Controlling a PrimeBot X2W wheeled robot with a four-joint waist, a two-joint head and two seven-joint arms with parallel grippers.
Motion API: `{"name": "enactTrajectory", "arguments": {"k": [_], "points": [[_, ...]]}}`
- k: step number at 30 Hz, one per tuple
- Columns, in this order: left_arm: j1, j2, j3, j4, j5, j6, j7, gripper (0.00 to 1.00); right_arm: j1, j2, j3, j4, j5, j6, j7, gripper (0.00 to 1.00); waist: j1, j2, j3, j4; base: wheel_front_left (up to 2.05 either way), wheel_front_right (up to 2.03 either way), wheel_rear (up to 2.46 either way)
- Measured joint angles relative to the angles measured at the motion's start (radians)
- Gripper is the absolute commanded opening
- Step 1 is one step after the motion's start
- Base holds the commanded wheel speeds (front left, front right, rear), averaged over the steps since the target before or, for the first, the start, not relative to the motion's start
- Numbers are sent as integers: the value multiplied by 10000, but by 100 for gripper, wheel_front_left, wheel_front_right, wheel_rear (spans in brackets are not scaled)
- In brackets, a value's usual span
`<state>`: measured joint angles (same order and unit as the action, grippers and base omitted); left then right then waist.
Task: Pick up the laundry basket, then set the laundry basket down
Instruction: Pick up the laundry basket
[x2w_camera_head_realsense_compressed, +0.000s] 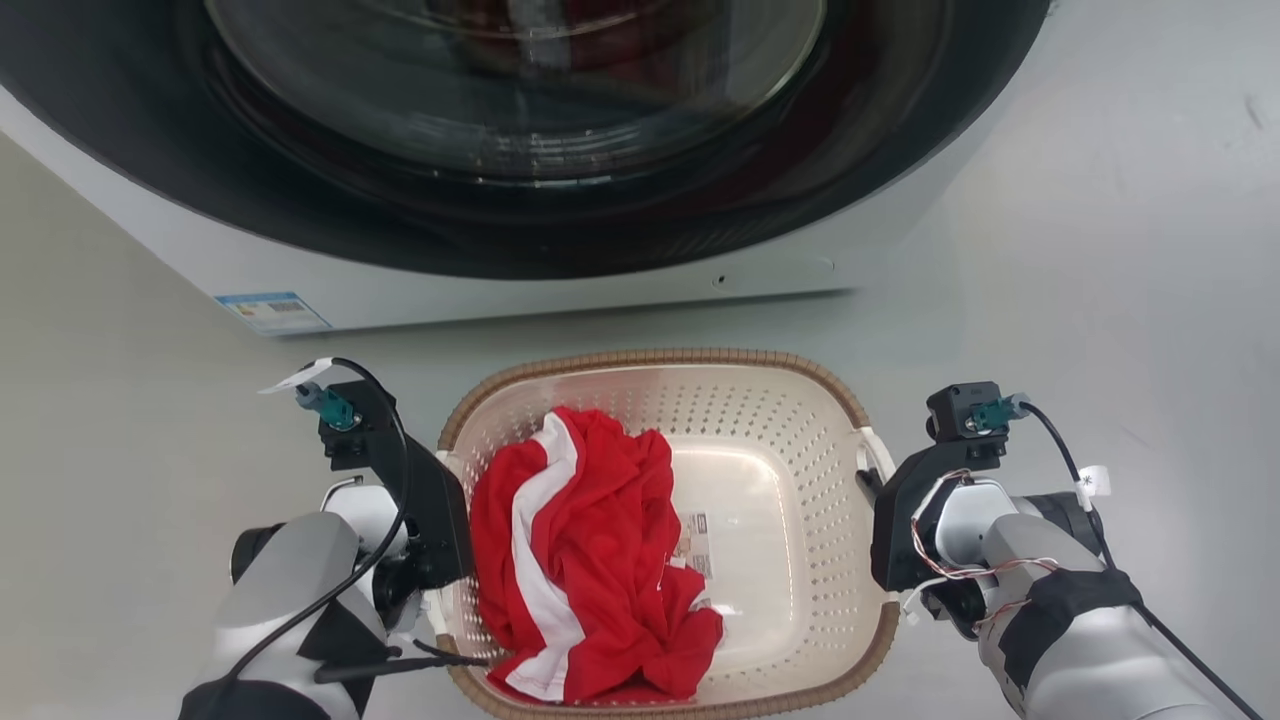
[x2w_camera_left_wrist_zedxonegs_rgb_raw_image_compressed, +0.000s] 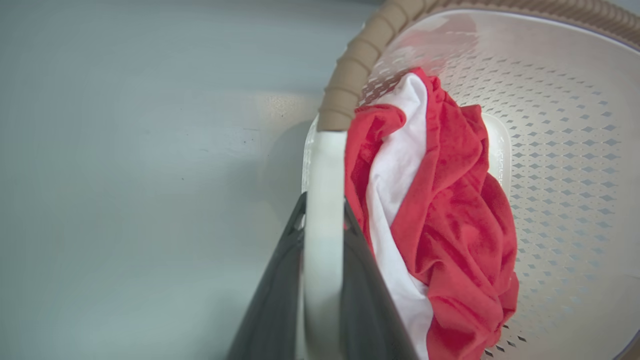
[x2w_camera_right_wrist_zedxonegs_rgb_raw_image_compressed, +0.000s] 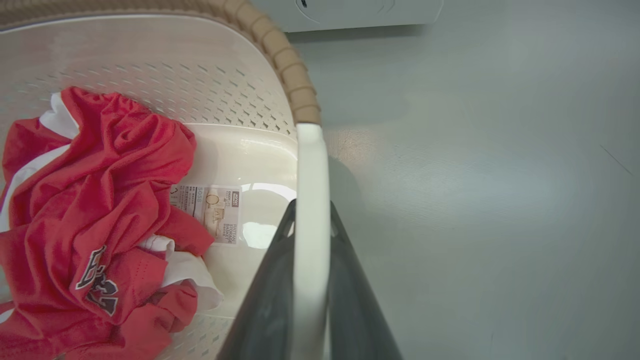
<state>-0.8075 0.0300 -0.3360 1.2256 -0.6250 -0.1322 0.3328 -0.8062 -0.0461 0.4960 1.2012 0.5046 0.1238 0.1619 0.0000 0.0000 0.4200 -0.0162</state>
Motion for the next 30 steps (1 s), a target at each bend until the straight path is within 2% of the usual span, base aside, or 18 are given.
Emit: {"name": "enactTrajectory", "arguments": {"k": [8,12,30], "points": [[292,23,-8,111,-441,0,721,0,244,4,307,-4,299,10,583,0,-1,0,-1039,19,0,0,0],[709,71,-12,207,-709,0,1448,0,386,4,731,-17,702,10,1315,0,-1,0,-2228,36,0,0,0],[857,209,48,353,-1298,2,2487,0,581,4,955,-44,1797,8,2617,0,0,0,-3682,13,0,0,0]]}}
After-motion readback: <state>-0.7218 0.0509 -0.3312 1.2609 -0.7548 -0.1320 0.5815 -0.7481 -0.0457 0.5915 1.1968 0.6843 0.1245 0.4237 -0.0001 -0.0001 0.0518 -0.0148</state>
